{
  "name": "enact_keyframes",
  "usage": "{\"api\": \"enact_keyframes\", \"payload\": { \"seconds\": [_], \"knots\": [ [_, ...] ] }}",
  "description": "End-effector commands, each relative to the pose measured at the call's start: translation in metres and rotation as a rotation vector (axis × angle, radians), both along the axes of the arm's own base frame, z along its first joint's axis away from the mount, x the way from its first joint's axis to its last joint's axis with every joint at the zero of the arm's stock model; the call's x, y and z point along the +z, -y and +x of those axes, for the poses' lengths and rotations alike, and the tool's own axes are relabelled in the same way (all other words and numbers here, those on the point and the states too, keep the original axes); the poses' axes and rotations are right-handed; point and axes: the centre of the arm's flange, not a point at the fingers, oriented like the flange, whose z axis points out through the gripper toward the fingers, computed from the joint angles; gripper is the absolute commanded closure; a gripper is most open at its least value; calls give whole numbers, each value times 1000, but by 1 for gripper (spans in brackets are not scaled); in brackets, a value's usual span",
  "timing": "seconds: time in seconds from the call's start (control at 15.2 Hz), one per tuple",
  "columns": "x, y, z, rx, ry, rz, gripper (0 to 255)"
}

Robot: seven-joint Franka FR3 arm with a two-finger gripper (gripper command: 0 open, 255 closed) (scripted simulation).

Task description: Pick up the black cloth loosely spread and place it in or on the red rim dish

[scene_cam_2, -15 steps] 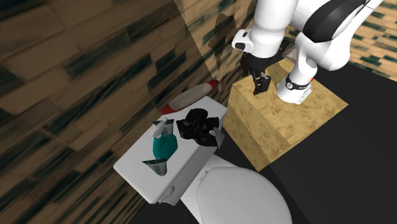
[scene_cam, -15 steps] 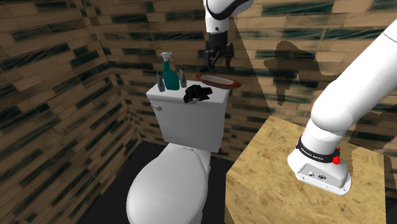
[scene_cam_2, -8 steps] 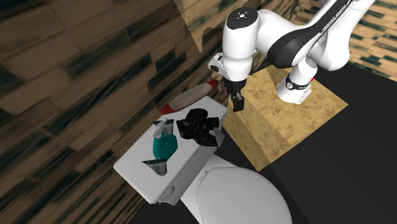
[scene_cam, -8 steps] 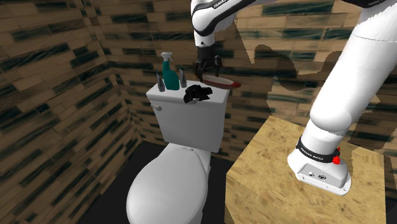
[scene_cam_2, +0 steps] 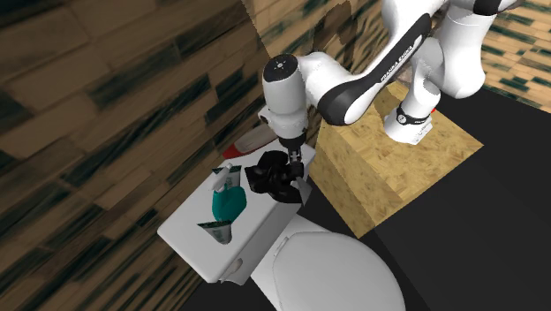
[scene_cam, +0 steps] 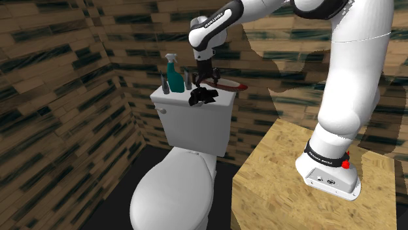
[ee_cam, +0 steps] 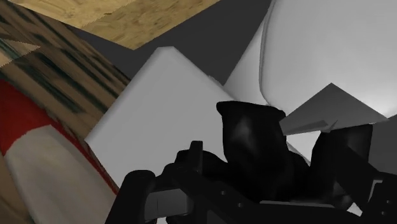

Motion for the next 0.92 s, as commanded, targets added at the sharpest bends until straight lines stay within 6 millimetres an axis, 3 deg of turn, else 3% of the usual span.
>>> {"api": "enact_keyframes", "payload": {
  "seconds": [0.0, 0.46, 0.86],
  "knots": [
    [-19, 5, 15, -34, -9, 8, 0],
    [-56, 1, 10, -34, -9, 8, 0],
    [-59, 1, 9, -34, -9, 8, 0]
  ]
}}
